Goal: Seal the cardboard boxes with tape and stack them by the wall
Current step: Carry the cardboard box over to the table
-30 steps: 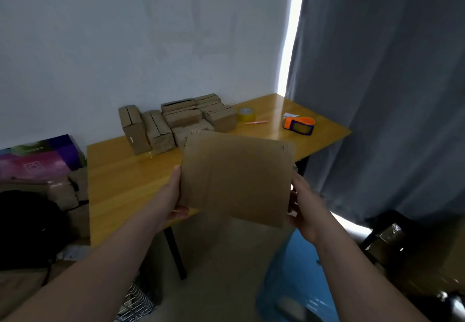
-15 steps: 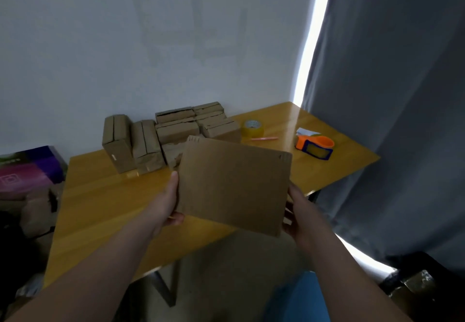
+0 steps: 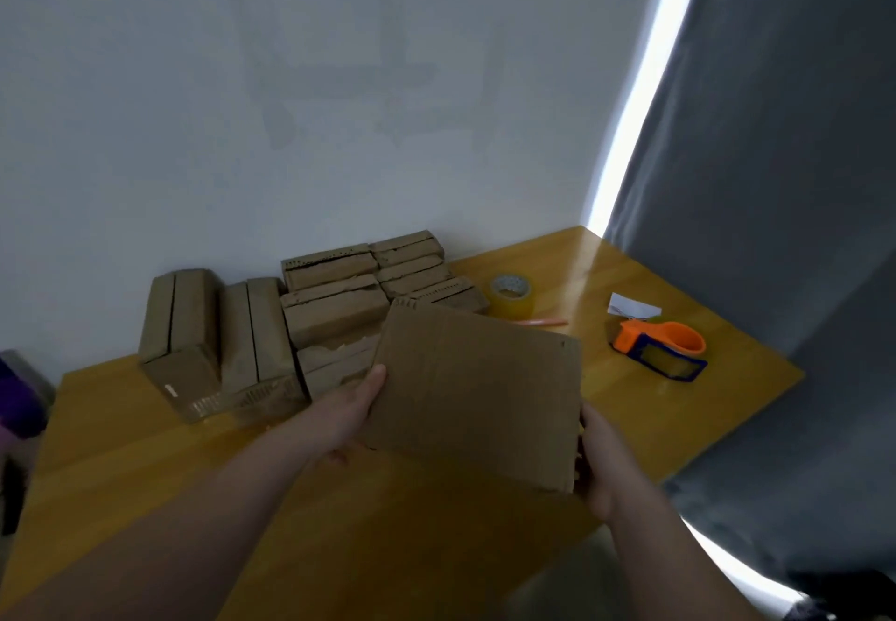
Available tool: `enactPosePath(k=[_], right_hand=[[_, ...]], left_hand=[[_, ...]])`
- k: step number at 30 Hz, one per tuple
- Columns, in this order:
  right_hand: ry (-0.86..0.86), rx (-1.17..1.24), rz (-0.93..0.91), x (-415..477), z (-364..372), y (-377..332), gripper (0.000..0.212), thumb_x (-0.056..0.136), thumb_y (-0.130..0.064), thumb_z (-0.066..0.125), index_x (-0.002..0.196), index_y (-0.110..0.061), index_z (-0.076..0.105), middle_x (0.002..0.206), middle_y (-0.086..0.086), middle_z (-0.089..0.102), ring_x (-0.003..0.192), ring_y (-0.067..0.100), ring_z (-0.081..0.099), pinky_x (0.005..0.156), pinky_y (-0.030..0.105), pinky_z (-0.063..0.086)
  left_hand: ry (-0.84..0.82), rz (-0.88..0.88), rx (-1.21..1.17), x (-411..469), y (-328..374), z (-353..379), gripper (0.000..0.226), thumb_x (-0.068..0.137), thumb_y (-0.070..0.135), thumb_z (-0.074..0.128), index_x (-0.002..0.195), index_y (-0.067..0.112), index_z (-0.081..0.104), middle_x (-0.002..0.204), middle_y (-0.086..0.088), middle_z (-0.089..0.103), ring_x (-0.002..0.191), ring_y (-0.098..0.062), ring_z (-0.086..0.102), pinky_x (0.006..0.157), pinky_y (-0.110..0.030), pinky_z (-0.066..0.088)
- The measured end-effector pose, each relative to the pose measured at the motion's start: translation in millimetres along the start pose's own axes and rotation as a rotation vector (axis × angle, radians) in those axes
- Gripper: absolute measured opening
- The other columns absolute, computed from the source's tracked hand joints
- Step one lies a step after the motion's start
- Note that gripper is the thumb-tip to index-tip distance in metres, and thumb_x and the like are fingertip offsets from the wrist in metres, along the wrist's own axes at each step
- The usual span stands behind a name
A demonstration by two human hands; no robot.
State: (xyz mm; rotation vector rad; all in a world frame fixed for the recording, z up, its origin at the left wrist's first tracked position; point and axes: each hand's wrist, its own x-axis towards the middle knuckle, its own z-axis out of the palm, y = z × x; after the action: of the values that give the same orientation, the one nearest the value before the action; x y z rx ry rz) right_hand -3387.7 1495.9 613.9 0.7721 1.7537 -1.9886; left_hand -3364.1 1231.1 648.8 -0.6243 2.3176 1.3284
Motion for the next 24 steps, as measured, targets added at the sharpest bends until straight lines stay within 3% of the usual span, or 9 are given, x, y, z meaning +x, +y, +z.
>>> enactPosePath(k=[5,11,13,16,19,21,23,24], right_hand=[[0.015,-0.003,0.003,14.7,18.0,-8.1,0.032,0.098,-0.047,0.047,0.094,-0.021,0.066,0.098,0.014,0.064,0.102,0.037,0.060,0.096,0.057,0.047],[0.026,-0.005,0.003,25.0,23.8,-9.1,0.033,0.098,-0.045,0.046,0.103,-0.019,0.066,0.096,0.012,0.065,0.097,0.035,0.062,0.094,0.054,0.050],[0.038,0.028,-0.006,27.7,20.9,-7.8,0.025,0.100,-0.032,0.045,0.111,-0.018,0.062,0.094,0.009,0.062,0.091,0.028,0.059,0.086,0.048,0.048],[0.004,0.067,-0.053,31.8,12.4,-5.0,0.033,0.096,-0.005,0.042,0.122,-0.018,0.057,0.102,0.009,0.062,0.092,0.025,0.056,0.076,0.039,0.045],[-0.007,0.066,-0.071,31.8,4.7,-3.9,0.043,0.086,0.012,0.038,0.112,-0.014,0.058,0.113,0.012,0.060,0.094,0.027,0.056,0.073,0.039,0.044],[-0.002,0.094,-0.065,31.0,2.3,-3.4,0.037,0.086,0.008,0.041,0.111,-0.012,0.059,0.115,0.013,0.060,0.098,0.028,0.055,0.075,0.041,0.044],[0.005,0.123,-0.037,29.7,2.4,-1.7,0.020,0.096,-0.017,0.046,0.109,-0.012,0.060,0.113,0.010,0.060,0.103,0.027,0.053,0.082,0.044,0.044],[0.004,0.111,-0.025,29.5,3.2,-0.8,0.025,0.098,-0.032,0.047,0.107,-0.012,0.059,0.112,0.007,0.059,0.105,0.026,0.052,0.088,0.046,0.043]], left_hand=[[-0.012,0.002,-0.005,26.9,6.0,-15.5,0.065,0.094,0.064,0.026,0.144,0.024,0.039,0.140,-0.008,0.047,0.122,-0.031,0.050,0.094,-0.046,0.050],[0.032,0.028,-0.163,46.6,1.2,-20.3,0.051,0.097,0.049,0.044,0.133,0.013,0.050,0.114,-0.005,0.054,0.099,-0.023,0.054,0.086,-0.037,0.047],[-0.042,0.026,-0.182,51.4,-3.3,-21.0,0.045,0.097,0.034,0.054,0.137,0.015,0.047,0.113,-0.003,0.054,0.092,-0.019,0.055,0.088,-0.036,0.048],[-0.149,0.077,-0.176,49.1,-10.6,-23.2,0.058,0.093,0.014,0.061,0.144,0.023,0.036,0.123,0.000,0.050,0.087,-0.012,0.056,0.075,-0.028,0.049],[-0.172,0.079,-0.224,46.1,-16.4,-24.7,0.062,0.085,0.035,0.068,0.140,0.024,0.042,0.128,-0.005,0.055,0.098,-0.021,0.062,0.080,-0.032,0.054],[-0.162,0.046,-0.291,48.4,-17.2,-25.3,0.062,0.076,0.054,0.066,0.129,0.024,0.051,0.124,-0.008,0.057,0.102,-0.027,0.062,0.087,-0.039,0.055],[-0.152,0.037,-0.312,50.9,-14.5,-23.1,0.055,0.079,0.057,0.062,0.122,0.024,0.054,0.122,-0.009,0.058,0.104,-0.029,0.061,0.091,-0.042,0.053],[-0.137,0.038,-0.286,52.6,-13.4,-21.2,0.052,0.084,0.053,0.061,0.124,0.021,0.053,0.122,-0.008,0.058,0.105,-0.028,0.060,0.090,-0.042,0.053]])
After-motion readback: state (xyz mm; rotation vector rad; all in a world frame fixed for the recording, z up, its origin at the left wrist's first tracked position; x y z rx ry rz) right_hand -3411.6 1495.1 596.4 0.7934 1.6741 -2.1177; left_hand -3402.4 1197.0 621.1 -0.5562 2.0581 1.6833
